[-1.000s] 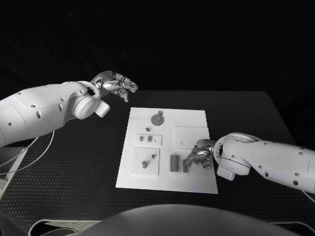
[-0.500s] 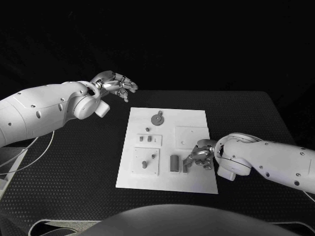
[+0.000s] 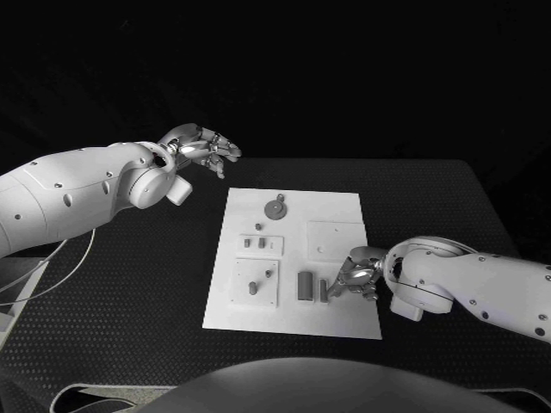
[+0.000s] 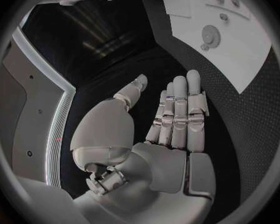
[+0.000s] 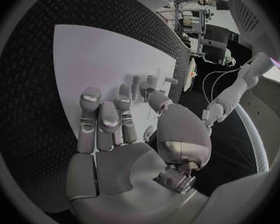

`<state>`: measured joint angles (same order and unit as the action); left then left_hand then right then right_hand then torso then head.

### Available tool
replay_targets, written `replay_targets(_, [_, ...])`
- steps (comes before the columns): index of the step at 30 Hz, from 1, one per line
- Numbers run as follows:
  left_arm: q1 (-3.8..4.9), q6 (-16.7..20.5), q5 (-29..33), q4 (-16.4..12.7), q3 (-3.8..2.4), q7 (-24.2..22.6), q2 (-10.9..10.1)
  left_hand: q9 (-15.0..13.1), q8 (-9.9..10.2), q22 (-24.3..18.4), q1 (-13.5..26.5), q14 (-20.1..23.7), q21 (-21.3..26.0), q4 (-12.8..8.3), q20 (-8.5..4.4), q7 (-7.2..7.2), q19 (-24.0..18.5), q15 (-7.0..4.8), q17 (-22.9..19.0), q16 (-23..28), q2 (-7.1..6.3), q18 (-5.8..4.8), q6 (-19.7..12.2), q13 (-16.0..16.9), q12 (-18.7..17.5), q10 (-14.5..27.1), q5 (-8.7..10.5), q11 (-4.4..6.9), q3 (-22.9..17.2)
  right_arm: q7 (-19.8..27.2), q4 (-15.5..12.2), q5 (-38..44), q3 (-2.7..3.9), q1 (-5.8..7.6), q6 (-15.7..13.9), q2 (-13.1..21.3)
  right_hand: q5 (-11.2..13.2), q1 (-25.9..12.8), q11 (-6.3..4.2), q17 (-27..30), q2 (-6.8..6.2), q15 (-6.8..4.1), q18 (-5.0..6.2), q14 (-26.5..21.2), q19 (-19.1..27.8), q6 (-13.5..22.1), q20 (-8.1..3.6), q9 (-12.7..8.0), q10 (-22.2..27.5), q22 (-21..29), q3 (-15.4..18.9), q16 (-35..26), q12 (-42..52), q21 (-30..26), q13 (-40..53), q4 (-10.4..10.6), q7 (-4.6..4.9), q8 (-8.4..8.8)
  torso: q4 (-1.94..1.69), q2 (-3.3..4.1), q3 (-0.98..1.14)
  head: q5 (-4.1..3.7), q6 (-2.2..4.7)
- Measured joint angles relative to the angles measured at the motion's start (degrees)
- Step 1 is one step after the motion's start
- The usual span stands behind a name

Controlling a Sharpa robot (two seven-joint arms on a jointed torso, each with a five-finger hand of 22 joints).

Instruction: Assemble the parts on the task board

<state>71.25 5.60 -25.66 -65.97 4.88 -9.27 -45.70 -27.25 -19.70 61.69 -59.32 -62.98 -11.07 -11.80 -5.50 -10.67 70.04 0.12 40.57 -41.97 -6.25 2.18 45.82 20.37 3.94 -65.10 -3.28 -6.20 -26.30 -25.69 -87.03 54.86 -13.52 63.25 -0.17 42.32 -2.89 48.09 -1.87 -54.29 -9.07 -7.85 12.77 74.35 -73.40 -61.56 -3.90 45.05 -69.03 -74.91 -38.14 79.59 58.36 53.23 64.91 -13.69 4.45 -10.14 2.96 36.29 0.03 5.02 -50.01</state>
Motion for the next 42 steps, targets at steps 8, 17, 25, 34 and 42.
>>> replay_targets(8, [0.0,-0.01,0.0,-0.05,0.0,-0.01,-0.03,0.0,-0.24,-0.01,0.0,0.0,0.0,0.0,0.01,0.0,-0.01,0.0,0.02,0.0,0.0,0.0,0.0,0.02,0.0,0.0,0.0,0.0,0.0,0.99,-1.02,5.93,-0.01,-0.33,1.58,0.14,0.0,2.24,-0.86,-0.27,0.1,-0.44,-0.01,0.15,-0.23,-1.98,-0.03,0.84,-1.17,0.0,-0.06,0.0,0.5,0.0,-0.17,-0.86,-0.94,-1.34,0.1,0.01,0.07,-0.03,0.0])
replay_targets(17, [0.0,-0.02,0.0,-0.07,0.01,-0.01,-0.01,0.05,-0.24,0.04,0.0,0.0,0.0,-0.01,0.1,0.01,-0.1,0.0,0.04,0.0,0.0,0.0,0.0,0.04,0.0,0.0,0.0,0.0,0.0,1.25,-1.03,8.65,-0.04,-0.93,1.63,-0.16,0.0,2.02,-1.2,-0.67,0.31,-0.76,0.0,0.48,-0.51,-2.89,0.09,1.04,-2.03,0.0,0.43,0.27,0.5,0.0,-0.3,-0.37,-1.29,-1.78,0.03,0.01,0.03,-0.18,0.0])
replay_targets(25, [0.0,-0.03,0.0,-0.04,0.01,-0.01,0.01,0.04,-0.24,0.03,0.0,0.0,0.0,-0.01,0.1,0.06,-0.1,0.0,0.04,0.0,0.0,0.0,-0.05,0.04,0.0,0.0,0.0,0.01,0.0,1.25,-0.91,8.95,-0.03,-1.16,1.77,-0.56,0.0,1.58,-1.2,-0.66,0.71,-0.75,0.02,0.49,-0.51,-2.9,0.09,1.1,-2.03,0.0,0.66,0.27,0.5,0.0,-0.3,0.82,-1.3,-1.78,-0.04,0.04,-0.01,-0.15,0.0])
replay_targets(34, [0.0,-0.03,0.0,-0.06,0.01,0.01,0.01,0.04,-0.24,0.03,0.0,0.0,0.0,-0.01,0.1,0.06,-0.1,0.0,0.09,0.0,0.0,0.0,-0.05,0.03,0.0,0.0,0.0,0.01,0.0,1.13,-0.38,8.97,-0.03,-1.26,1.91,-1.16,0.0,0.86,-1.2,-0.73,0.55,-0.96,0.08,0.64,-0.51,-2.92,0.1,1.09,-2.03,0.0,0.66,0.27,0.5,0.0,-0.3,1.61,-1.33,-1.78,-0.04,0.04,-0.04,-0.09,0.0])
replay_targets(42, [0.0,-0.03,0.0,-0.07,0.01,0.02,-0.03,0.09,-0.24,0.05,0.0,0.0,0.0,-0.01,0.1,0.06,-0.1,0.0,0.09,0.0,0.0,0.0,-0.05,0.03,0.0,0.01,0.0,0.01,0.0,0.52,0.34,9.98,-0.01,-1.44,1.83,-1.52,0.0,0.56,-1.41,-0.82,0.85,-1.06,0.18,0.58,-0.51,-3.0,0.1,1.12,-2.24,0.0,0.51,0.47,0.5,0.0,-0.3,2.24,-1.41,-1.84,-0.06,0.02,-0.07,-0.13,0.0])
